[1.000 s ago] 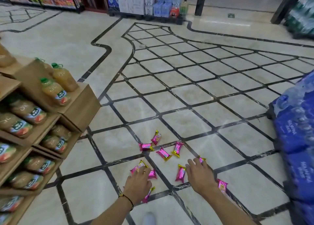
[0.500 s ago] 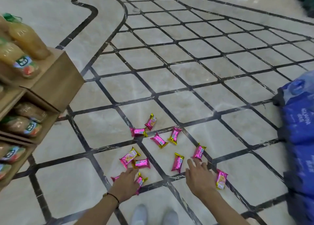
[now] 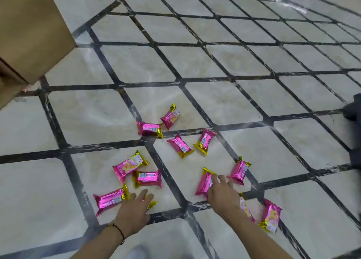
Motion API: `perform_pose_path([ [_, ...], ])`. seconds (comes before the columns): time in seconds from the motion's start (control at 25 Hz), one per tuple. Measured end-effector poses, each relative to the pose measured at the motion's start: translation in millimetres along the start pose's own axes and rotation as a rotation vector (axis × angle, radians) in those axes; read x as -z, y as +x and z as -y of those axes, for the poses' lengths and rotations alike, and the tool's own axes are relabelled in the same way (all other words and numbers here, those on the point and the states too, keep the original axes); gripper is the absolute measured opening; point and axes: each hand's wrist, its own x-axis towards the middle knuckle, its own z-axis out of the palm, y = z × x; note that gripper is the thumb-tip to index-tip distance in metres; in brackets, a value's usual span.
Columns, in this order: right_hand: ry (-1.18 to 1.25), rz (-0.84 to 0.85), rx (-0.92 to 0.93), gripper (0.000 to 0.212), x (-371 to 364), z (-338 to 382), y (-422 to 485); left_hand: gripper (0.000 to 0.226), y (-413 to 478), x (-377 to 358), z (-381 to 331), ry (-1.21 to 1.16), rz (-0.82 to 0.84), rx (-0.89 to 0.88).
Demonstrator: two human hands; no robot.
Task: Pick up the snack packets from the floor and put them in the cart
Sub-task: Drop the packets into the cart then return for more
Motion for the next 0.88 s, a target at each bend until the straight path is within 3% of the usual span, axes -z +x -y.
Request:
perform_pose_path([
  [0.2,0.100,-0.037,-0.076,0.052,-92.4,-13.3,81.7,0.088,72.3,-91.4,23.2,0.155,0.021,-0.031],
  [0.44,0.132,-0.097,-0.125,0.059,-163.1,-22.1,138.2,0.093,99.9,-157.2,39.6,0.196,-0.007,-0.074],
  [0.68,0.091,-0.108,-0.094,0.069,-186.9,-19.1,162.3,0.089,117.8,-174.9,41.1,0.173,-0.006,-0.014],
  [0.88,0.045,-0.118,-0.059,0.078,-177.3,-16.2,148.9,0.073,114.3,-144.7,23.9,0.083,-0.048,0.053],
])
